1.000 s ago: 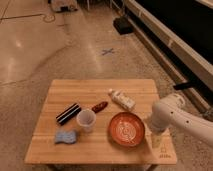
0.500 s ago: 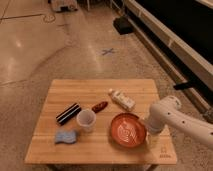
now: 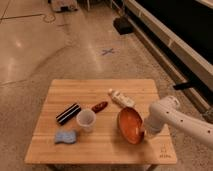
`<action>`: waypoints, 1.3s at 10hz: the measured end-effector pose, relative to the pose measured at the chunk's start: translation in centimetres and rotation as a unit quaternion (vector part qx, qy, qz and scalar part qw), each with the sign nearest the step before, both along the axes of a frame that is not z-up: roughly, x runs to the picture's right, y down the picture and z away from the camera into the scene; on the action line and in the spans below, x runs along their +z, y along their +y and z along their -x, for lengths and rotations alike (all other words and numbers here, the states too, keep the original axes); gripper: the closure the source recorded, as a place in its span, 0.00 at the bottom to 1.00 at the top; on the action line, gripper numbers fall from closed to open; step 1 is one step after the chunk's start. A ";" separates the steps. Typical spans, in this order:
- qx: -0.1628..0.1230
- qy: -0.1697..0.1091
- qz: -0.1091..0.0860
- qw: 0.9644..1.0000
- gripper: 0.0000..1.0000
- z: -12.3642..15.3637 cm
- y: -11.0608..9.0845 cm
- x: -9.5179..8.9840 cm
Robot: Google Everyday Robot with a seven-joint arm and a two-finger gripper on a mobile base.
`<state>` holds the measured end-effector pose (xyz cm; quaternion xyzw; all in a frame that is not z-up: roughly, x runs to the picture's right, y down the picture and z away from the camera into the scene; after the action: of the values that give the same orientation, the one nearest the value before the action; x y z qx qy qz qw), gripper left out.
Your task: Drag the ceramic bowl in a circle
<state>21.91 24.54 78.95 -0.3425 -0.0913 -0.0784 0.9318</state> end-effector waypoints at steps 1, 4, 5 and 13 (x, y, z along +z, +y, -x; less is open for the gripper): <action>-0.001 0.001 0.000 1.000 0.64 -0.2 -0.1 0.0; -0.005 0.017 0.008 1.000 0.79 -1.2 -0.6 -0.4; -0.016 0.028 0.011 0.999 0.93 -1.5 -1.2 -0.9; -0.044 0.022 0.021 0.999 0.99 -0.1 -0.7 -2.8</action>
<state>22.02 23.80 76.19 -0.3670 -0.0575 -0.1098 0.9219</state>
